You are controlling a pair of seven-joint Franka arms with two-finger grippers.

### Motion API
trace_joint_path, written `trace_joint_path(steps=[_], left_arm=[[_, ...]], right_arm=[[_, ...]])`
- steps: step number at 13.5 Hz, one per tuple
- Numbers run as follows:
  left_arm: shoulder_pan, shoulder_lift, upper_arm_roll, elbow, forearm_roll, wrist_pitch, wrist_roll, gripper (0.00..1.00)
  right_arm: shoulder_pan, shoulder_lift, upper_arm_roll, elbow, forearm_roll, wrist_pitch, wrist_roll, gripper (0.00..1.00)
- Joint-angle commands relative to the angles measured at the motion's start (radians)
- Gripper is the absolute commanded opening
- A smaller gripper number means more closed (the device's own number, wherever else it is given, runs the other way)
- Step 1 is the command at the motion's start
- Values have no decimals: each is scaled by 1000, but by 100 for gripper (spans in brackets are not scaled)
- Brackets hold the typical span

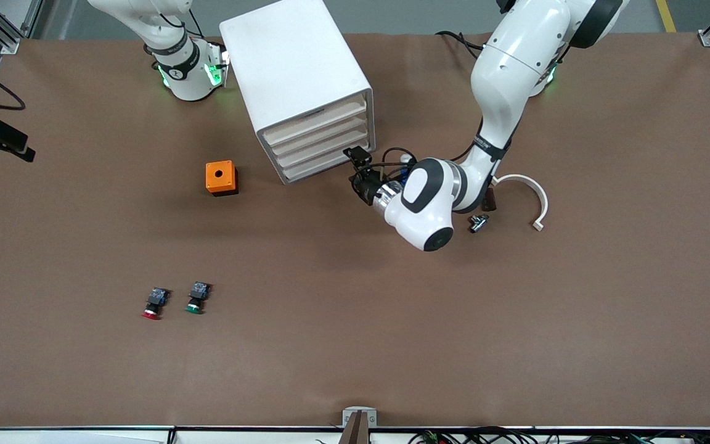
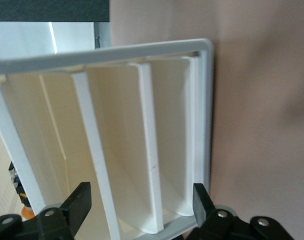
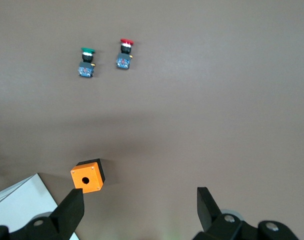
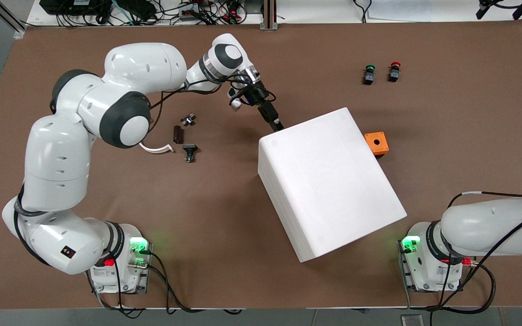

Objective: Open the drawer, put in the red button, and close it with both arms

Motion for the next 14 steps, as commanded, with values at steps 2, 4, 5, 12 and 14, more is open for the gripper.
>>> trace_joint_path(steps=[2, 4, 5, 12, 14], left_arm=[[-35, 24, -15, 13, -63, -14, -62, 77], [-37, 30, -38, 13, -88, -14, -83, 69], [-35, 36, -49, 15, -89, -14, -91, 66], [-61, 54, -61, 19, -134, -14, -100, 15], [-38, 54, -56, 23, -125, -39, -96, 0]], right_arm=[[-23, 92, 10, 32, -5, 14, -4, 100], [-25, 141, 10, 35, -18, 37, -4, 100], [-26, 158, 10, 38, -20, 47, -4, 100], [25, 302, 13, -37, -3, 339, 186, 100], [42, 358, 13, -36, -3, 399, 238, 100]])
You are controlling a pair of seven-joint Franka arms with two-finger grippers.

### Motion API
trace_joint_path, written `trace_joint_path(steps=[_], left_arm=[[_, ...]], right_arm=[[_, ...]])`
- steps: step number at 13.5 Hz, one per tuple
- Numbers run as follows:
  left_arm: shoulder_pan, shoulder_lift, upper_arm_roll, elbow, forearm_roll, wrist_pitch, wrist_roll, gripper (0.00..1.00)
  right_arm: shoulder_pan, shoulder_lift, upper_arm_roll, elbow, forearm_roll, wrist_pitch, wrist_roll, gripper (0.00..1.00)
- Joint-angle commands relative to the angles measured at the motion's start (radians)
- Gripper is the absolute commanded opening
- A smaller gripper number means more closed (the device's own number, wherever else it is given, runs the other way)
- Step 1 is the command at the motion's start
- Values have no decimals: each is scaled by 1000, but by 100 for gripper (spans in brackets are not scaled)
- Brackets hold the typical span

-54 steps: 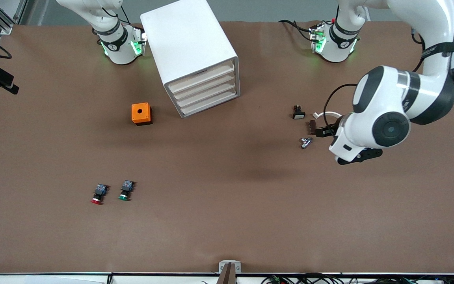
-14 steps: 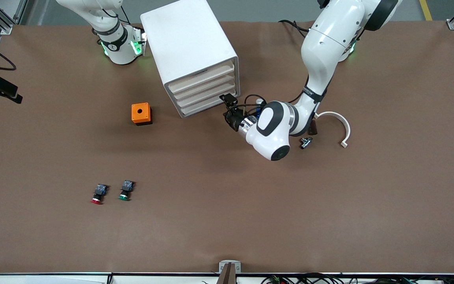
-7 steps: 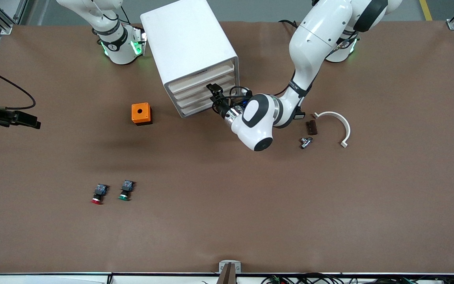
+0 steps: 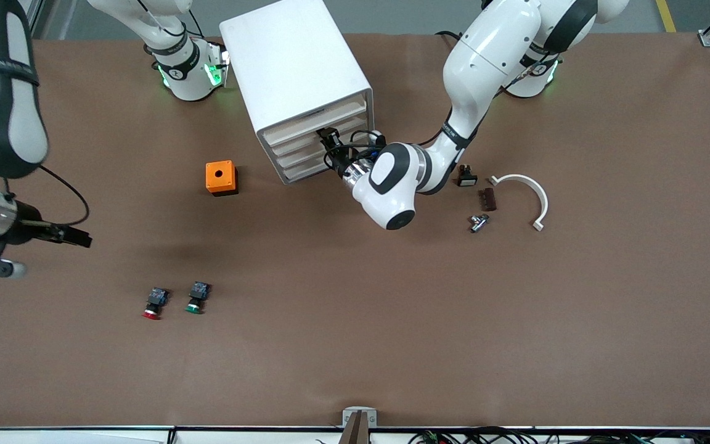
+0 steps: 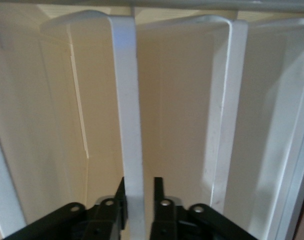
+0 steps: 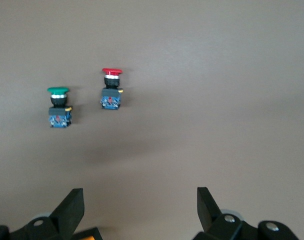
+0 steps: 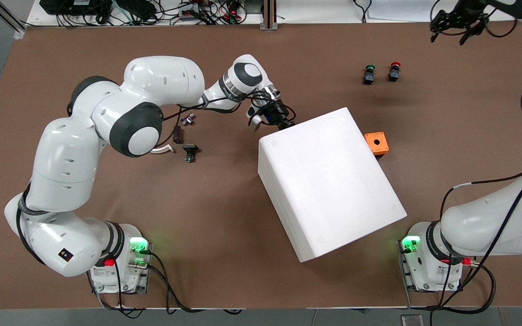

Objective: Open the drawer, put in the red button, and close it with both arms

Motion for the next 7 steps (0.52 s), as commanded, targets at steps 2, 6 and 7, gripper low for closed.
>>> trace_joint_path(steps=[2, 6, 7], left_arm=[[52, 4, 12, 23, -2, -39, -6, 0], [134, 7, 15, 89, 54, -41, -3, 0], [160, 7, 17, 101, 55, -41, 7, 0]], right_arm=[[33, 98, 2, 3, -1, 117, 99, 100], [32, 238, 2, 5, 1, 304, 121, 100], [30, 273, 2, 8, 1, 352, 123, 100]])
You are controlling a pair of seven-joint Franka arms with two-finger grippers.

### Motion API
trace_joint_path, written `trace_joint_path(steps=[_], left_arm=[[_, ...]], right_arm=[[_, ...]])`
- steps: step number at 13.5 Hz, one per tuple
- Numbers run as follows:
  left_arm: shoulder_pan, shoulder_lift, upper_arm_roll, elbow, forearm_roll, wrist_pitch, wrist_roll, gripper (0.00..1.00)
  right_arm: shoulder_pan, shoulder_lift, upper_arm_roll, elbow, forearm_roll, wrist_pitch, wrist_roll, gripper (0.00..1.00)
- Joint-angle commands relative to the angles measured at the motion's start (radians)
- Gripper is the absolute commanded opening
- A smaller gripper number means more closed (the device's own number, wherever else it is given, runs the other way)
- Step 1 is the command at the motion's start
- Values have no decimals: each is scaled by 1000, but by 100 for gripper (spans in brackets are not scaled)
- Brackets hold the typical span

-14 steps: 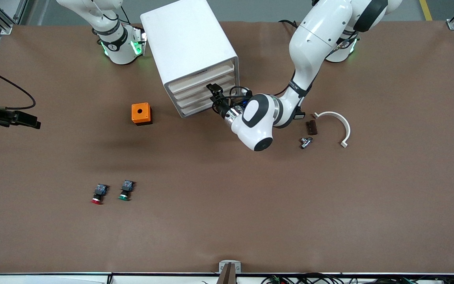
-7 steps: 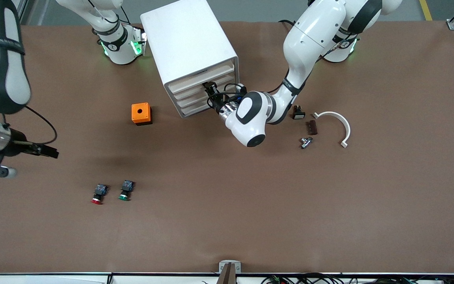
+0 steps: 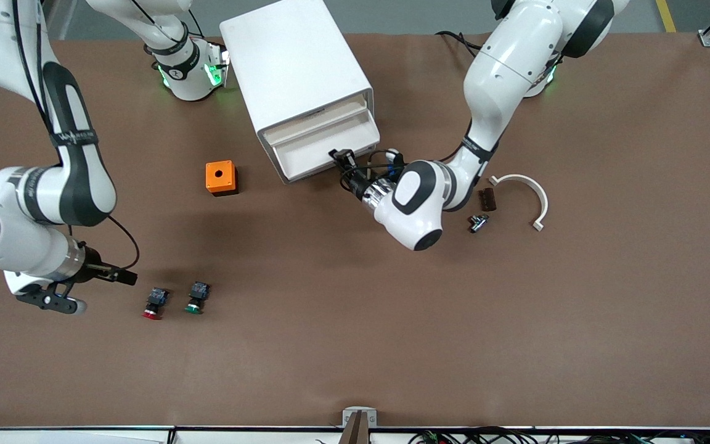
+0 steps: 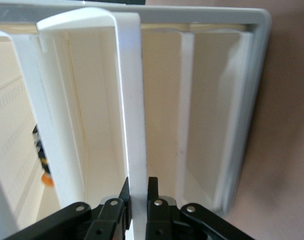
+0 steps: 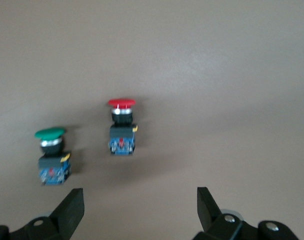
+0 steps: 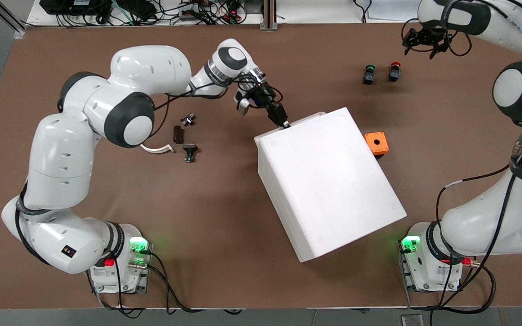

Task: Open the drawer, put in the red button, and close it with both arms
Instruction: 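Grasp the red button with the right gripper while the left gripper withdraws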

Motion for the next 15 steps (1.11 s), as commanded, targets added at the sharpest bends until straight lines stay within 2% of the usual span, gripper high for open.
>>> trace_joint_path(steps=[1, 3, 4, 5, 6, 7, 8, 10, 12, 15], left_arm=[[67, 5, 0, 47, 11, -21, 35, 1], [104, 6, 3, 58, 9, -21, 108, 6], [108, 6, 4, 60, 9, -15, 141, 15], [112, 6, 10, 60, 8, -14, 167, 34], [115, 6, 11, 58, 8, -14, 181, 63], [123, 3, 11, 60, 8, -14, 181, 85], [135, 0, 11, 61, 8, -14, 181, 94], [150, -3, 14, 89, 9, -15, 184, 98], [163, -12, 49, 101, 20, -21, 187, 98], [184, -26, 75, 156, 151, -23, 213, 99]], right_arm=[[-3, 84, 2, 23, 2, 88, 29, 100], [37, 112, 2, 24, -2, 124, 129, 100], [57, 127, 1, 26, -11, 133, 166, 100], [62, 142, 1, 30, -14, 145, 188, 100], [60, 153, 1, 32, -14, 165, 188, 100], [60, 162, 1, 32, -13, 174, 188, 100], [56, 166, 1, 32, -14, 174, 188, 100], [50, 182, 1, 47, -16, 174, 185, 100], [42, 202, 1, 67, -14, 174, 184, 100], [37, 222, -1, 69, -13, 176, 187, 100]])
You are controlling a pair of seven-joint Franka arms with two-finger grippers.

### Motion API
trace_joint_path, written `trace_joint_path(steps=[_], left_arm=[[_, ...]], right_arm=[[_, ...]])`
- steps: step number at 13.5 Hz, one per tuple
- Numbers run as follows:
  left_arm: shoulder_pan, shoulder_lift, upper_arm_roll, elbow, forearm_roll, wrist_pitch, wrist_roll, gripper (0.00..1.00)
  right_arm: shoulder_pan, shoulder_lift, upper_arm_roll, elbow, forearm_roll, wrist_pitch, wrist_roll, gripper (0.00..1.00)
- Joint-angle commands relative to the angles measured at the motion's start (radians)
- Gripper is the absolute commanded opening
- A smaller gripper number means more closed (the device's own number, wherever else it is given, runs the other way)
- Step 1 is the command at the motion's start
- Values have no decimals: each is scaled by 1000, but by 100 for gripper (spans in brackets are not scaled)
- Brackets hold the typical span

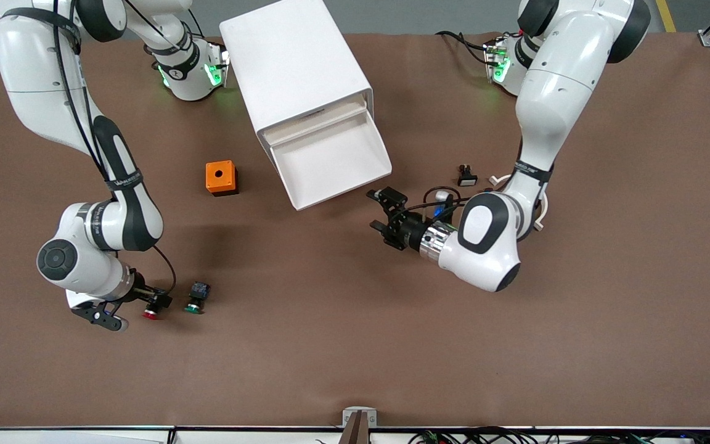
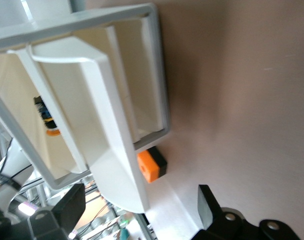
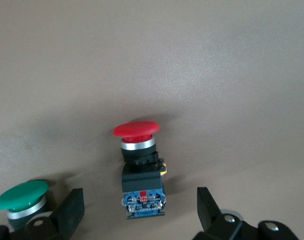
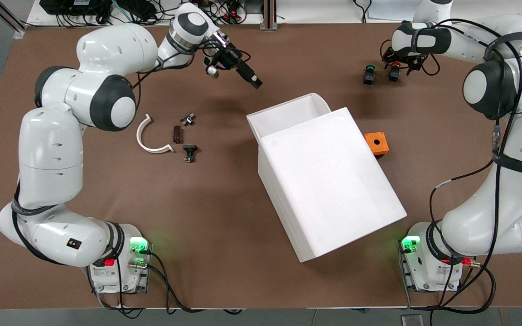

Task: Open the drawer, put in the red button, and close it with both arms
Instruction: 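Grasp the red button with the right gripper while the left gripper withdraws, then lift the red button and carry it into the open drawer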

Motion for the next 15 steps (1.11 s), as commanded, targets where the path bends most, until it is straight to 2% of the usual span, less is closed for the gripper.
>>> trace_joint_path(steps=[1, 5, 7, 8, 10, 11, 13, 14, 15], left_arm=[[23, -24, 21, 26, 111, -21, 55, 99], [37, -110, 15, 23, 453, -121, 103, 99], [40, -158, 21, 20, 524, -162, 181, 99], [46, -185, 21, 20, 546, -172, 239, 99], [84, -236, 21, 20, 575, -173, 342, 99], [116, -251, 18, 20, 575, -173, 403, 99], [123, -251, 24, 20, 602, -173, 501, 99], [127, -251, 24, 23, 647, -173, 557, 99], [129, -251, 27, 23, 685, -169, 613, 99]], right_arm=[[-11, 32, 6, 29, -13, 1, 18, 100], [-11, 44, 6, 29, -13, 1, 20, 99], [-13, 46, 6, 29, -13, 0, 20, 94], [-13, 47, 6, 29, -14, 0, 18, 88], [-13, 44, 6, 29, -13, -6, 15, 64], [-13, 44, 6, 29, -13, -5, 18, 42], [-13, 42, 6, 29, -11, -8, 20, 14], [-13, 42, 6, 31, -7, -8, 18, 4], [-11, 39, 6, 37, -4, -11, 16, 2]])
